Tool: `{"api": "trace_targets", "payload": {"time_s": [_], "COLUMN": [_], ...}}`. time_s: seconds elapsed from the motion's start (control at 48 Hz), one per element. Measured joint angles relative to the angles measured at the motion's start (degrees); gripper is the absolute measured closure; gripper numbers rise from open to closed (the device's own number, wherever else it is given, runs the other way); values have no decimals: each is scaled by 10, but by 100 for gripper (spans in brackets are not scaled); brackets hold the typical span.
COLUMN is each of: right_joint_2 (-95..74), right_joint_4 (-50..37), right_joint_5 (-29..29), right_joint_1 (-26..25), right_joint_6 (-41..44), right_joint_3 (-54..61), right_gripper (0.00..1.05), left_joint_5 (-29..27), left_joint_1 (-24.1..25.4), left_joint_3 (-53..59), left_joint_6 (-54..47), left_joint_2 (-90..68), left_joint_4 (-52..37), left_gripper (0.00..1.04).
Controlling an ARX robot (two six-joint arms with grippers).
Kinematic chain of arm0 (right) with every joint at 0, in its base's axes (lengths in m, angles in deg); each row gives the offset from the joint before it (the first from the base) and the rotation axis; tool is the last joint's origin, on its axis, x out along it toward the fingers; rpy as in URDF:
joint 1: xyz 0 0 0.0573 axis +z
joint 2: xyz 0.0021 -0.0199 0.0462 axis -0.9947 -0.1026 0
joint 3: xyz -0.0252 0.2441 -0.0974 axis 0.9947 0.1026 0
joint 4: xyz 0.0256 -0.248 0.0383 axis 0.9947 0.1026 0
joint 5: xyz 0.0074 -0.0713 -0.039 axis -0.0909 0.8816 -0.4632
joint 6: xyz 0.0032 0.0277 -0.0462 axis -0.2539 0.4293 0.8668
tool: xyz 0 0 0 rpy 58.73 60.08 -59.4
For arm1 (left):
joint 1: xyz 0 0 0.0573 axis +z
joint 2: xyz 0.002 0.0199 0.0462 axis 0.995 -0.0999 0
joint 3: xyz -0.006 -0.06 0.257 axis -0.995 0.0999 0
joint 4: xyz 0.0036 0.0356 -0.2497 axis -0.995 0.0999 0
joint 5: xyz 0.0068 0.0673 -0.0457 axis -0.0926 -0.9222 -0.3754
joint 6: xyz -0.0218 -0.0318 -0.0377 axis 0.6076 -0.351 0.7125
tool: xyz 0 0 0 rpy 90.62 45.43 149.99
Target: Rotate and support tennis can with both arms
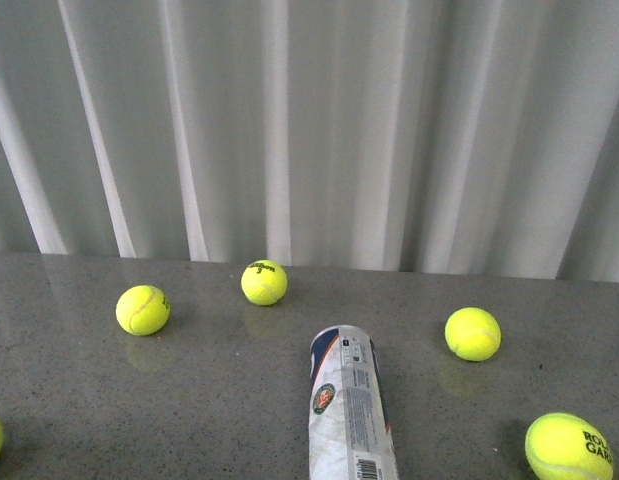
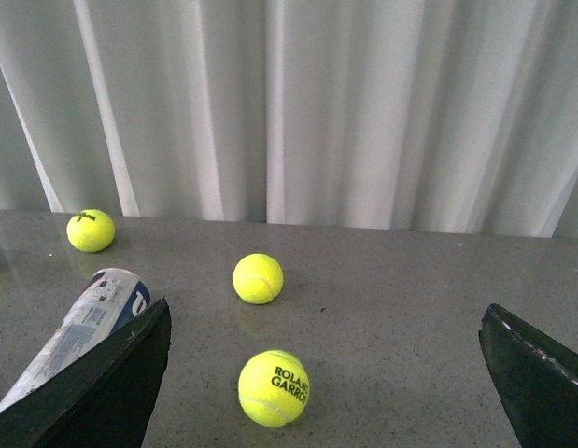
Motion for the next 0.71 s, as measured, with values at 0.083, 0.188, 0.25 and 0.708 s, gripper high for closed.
{"api": "trace_targets", "payload": {"time_s": [0.083,0.188,0.25,0.708], "right_joint_2": [0,0,0,0], "right_joint_4": [0,0,0,0], "right_joint_5": [0,0,0,0], "right_joint_1": [0,0,0,0], "right_joint_6": [0,0,0,0], "right_joint_3": [0,0,0,0], "right_gripper": [7,7,7,7], "left_joint_5": [0,0,0,0], "left_joint_1": [0,0,0,0], "left_joint_3": [0,0,0,0], "left_joint_6": [0,0,0,0], "left_joint_2": [0,0,0,0], "left_joint_4": [0,0,0,0], "left_gripper": [7,7,7,7]}}
